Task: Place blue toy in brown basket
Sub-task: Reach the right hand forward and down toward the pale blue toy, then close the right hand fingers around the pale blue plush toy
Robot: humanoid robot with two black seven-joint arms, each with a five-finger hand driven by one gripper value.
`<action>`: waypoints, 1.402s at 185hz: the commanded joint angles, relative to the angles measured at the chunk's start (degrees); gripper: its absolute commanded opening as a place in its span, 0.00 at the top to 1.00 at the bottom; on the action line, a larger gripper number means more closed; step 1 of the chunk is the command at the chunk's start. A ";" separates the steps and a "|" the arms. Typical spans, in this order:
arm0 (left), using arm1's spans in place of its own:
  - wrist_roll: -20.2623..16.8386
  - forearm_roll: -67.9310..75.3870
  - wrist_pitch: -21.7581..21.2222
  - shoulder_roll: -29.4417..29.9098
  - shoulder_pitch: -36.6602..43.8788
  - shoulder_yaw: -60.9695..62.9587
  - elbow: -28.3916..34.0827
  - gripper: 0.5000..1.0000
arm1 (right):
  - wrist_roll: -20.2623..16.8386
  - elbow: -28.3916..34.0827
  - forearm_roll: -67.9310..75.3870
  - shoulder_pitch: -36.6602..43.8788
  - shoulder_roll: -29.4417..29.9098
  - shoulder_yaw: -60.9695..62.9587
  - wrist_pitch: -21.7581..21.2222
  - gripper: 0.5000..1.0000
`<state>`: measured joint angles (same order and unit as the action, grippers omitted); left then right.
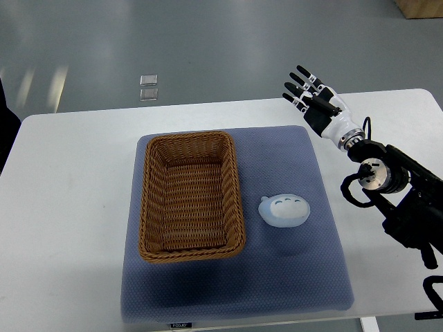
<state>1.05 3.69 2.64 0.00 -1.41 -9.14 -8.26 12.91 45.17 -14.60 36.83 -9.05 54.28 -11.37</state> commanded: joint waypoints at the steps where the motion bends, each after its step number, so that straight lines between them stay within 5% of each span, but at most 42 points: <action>1: 0.00 0.00 0.00 0.00 0.00 0.09 0.00 0.00 | 0.01 0.00 0.01 0.00 0.00 0.03 -0.06 0.17; 74: -0.09 0.00 0.00 0.00 0.00 -0.26 -0.09 0.00 | -1.84 3.17 -3.50 2.02 -5.27 -4.10 -2.08 0.17; 119: 0.00 0.09 0.70 0.00 0.00 -0.26 -0.09 0.00 | -3.25 13.71 -25.39 12.30 -20.30 -23.17 -4.37 0.18; 172: -0.09 0.09 0.79 0.00 -0.26 -0.08 -0.09 0.00 | -4.21 32.34 -42.26 28.82 -35.06 -44.79 -12.63 0.17; 260: 0.00 0.09 0.79 0.00 -0.88 0.09 -0.09 0.00 | -4.56 37.53 -44.72 29.36 -35.33 -52.00 -9.55 0.18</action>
<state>1.06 3.78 3.43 0.00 -2.25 -9.14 -8.35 8.36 82.78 -58.52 67.72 -44.96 2.45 -22.37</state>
